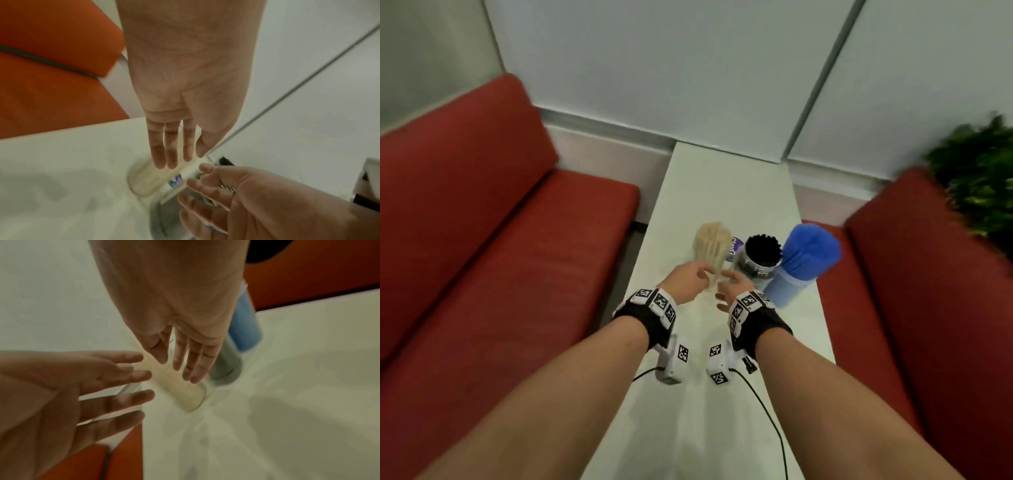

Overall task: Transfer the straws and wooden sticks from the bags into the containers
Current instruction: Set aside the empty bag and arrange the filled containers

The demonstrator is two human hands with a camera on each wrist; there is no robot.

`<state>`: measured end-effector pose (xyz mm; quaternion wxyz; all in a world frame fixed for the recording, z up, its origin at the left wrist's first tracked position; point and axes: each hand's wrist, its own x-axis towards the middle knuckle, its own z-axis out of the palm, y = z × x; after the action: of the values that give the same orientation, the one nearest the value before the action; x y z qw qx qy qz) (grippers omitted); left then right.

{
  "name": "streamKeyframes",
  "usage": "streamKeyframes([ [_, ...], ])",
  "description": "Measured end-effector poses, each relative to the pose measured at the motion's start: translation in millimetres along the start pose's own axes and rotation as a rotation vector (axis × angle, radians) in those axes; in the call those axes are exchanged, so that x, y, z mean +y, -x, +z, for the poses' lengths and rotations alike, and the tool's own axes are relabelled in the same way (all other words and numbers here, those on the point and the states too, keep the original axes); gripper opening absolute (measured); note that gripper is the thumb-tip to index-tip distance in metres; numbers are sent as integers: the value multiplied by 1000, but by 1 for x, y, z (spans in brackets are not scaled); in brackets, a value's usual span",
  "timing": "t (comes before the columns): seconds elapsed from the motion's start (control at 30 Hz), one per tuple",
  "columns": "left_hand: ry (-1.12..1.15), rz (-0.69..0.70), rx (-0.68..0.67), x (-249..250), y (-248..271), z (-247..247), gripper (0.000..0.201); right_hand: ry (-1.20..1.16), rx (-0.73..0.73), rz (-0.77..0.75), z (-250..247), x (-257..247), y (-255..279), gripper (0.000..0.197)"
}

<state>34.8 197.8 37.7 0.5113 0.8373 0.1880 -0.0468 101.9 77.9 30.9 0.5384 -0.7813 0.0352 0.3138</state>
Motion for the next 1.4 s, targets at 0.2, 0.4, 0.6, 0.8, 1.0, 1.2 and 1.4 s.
streamKeyframes([
  [0.2, 46, 72, 94, 58, -58, 88, 51, 76, 254, 94, -145, 27, -36, 41],
  [0.4, 84, -85, 361, 54, -103, 138, 124, 209, 223, -74, -204, 17, -87, 67],
  [0.6, 152, -14, 548, 48, -145, 145, 113, 66, 162, -275, -207, 21, -139, 85],
  [0.8, 182, -61, 495, 59, -201, 132, 107, 21, 172, -317, -216, 11, -202, 91],
  [1.0, 152, -64, 431, 65, -256, 116, 109, 52, 136, -338, -228, -9, -255, 98],
  [1.2, 165, -60, 387, 72, -287, 95, 106, 21, 164, -360, -222, -20, -282, 103],
  [1.4, 204, -101, 325, 75, -287, 88, 129, 43, 183, -362, -220, -20, -281, 106],
])
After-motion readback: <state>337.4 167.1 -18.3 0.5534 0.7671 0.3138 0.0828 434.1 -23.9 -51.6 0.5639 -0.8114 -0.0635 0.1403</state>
